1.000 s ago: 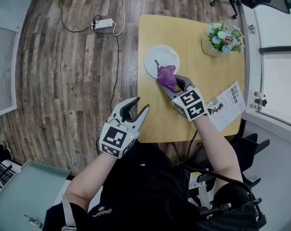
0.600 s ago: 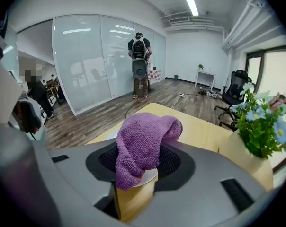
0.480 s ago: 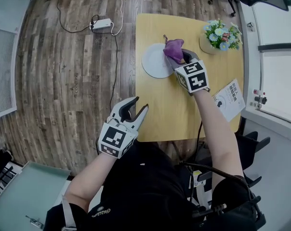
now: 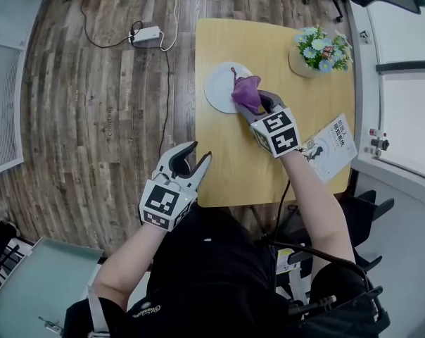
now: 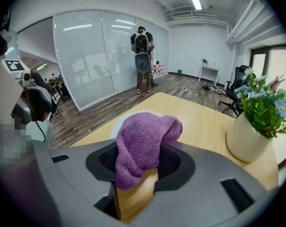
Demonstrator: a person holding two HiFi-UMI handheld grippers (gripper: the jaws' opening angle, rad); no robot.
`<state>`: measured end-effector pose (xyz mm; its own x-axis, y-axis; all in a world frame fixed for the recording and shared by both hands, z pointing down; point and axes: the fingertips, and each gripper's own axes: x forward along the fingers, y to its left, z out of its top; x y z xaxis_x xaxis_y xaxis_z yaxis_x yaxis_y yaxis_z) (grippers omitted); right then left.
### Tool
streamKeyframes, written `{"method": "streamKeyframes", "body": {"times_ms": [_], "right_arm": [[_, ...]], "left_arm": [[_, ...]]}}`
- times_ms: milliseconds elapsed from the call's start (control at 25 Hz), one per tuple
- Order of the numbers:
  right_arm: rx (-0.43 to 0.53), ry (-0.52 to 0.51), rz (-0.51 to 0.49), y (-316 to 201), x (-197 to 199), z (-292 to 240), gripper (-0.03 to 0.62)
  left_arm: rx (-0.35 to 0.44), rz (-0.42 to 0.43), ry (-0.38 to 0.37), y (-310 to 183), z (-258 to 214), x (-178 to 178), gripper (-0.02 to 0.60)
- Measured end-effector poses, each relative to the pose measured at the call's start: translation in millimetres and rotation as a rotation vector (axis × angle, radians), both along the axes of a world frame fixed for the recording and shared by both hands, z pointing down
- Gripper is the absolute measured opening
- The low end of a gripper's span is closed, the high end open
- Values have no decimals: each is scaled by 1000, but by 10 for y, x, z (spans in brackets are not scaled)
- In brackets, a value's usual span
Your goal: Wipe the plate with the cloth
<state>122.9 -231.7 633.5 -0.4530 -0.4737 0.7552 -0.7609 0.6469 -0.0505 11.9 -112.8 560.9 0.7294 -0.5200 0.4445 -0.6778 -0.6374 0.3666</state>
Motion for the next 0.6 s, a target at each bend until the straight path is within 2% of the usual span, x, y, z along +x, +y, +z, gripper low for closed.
{"method": "streamKeyframes", "body": {"times_ms": [160, 280, 400, 600], "right_arm": [[-40, -33, -54, 448, -102, 1, 161], [-45, -39, -53, 497, -82, 21, 161], [-6, -33, -17, 271, 28, -50, 161], [42, 7, 43, -384, 212, -88, 161]], "left_arm": [[0, 13, 4, 1, -7, 49, 147], [-1, 16, 1, -1, -3, 72, 147], [-1, 15, 2, 13, -4, 93, 147], [1, 10, 0, -7, -9, 103, 147]]}}
